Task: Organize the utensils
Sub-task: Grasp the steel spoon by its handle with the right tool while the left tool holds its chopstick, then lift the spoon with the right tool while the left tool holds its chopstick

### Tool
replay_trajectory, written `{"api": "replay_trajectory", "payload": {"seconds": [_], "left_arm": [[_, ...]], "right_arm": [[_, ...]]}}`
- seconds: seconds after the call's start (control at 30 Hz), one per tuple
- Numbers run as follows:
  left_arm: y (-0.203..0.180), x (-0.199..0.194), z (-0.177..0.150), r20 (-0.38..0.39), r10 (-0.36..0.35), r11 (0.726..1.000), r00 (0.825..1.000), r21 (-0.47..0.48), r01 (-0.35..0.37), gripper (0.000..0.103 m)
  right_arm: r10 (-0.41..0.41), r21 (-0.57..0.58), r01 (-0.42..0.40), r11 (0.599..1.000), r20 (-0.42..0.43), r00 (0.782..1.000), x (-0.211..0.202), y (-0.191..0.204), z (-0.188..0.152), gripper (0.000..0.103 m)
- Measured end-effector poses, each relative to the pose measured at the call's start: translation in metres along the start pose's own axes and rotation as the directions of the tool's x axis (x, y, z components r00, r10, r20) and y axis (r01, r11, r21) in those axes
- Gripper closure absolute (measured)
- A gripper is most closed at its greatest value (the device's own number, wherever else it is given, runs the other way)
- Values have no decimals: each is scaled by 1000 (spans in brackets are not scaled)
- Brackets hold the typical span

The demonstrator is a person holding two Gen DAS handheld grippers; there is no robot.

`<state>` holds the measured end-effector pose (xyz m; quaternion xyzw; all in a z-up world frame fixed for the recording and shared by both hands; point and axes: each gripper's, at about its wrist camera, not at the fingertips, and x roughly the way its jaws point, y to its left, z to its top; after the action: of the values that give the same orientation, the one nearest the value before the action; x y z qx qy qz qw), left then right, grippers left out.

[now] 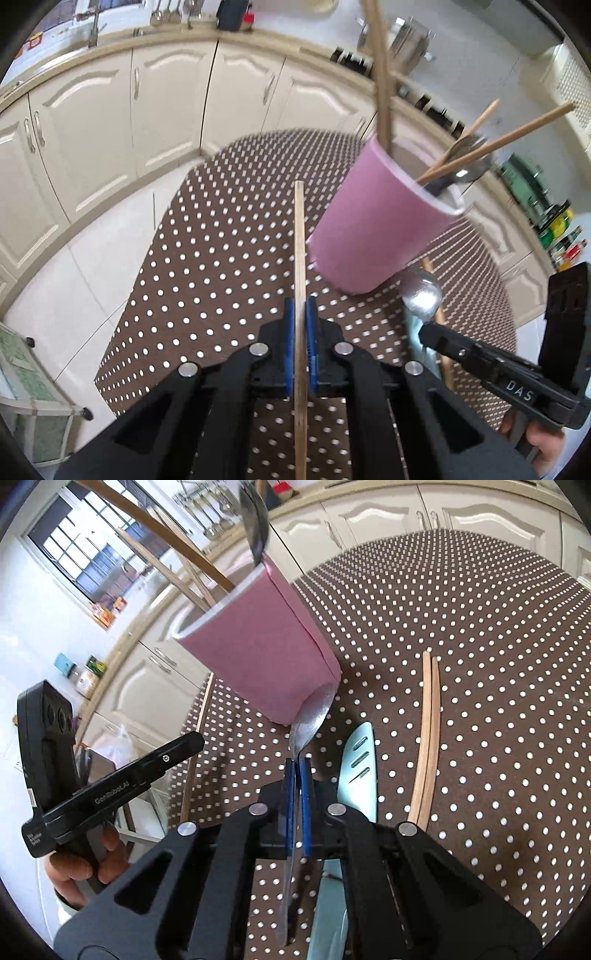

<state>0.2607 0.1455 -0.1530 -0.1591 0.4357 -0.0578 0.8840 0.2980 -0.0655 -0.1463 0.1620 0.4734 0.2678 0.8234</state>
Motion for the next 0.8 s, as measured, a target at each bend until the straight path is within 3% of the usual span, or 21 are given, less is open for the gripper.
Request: {"api": "replay_trajectory", "payload": {"seconds": [0.13, 0.33, 0.63, 0.8], "left_arm": [[-12, -23, -10, 82, -45, 999, 996, 18, 43, 97], [-35, -53, -13, 201, -86, 994, 976, 85, 70, 97], [-52, -55, -13, 200, -103, 991, 974, 104, 83, 97], [-41, -39, -11, 161, -61, 996, 985, 73, 50, 97]], "right_arm": [[33, 1, -33, 999, 51, 998, -25, -4, -3, 100], [64, -8, -63, 998, 101, 993, -54, -17, -2, 100], [51, 15, -52, 999, 76, 996, -44, -21, -10, 100], [49, 42, -50, 998, 19, 999, -23, -21, -7, 101]]}}
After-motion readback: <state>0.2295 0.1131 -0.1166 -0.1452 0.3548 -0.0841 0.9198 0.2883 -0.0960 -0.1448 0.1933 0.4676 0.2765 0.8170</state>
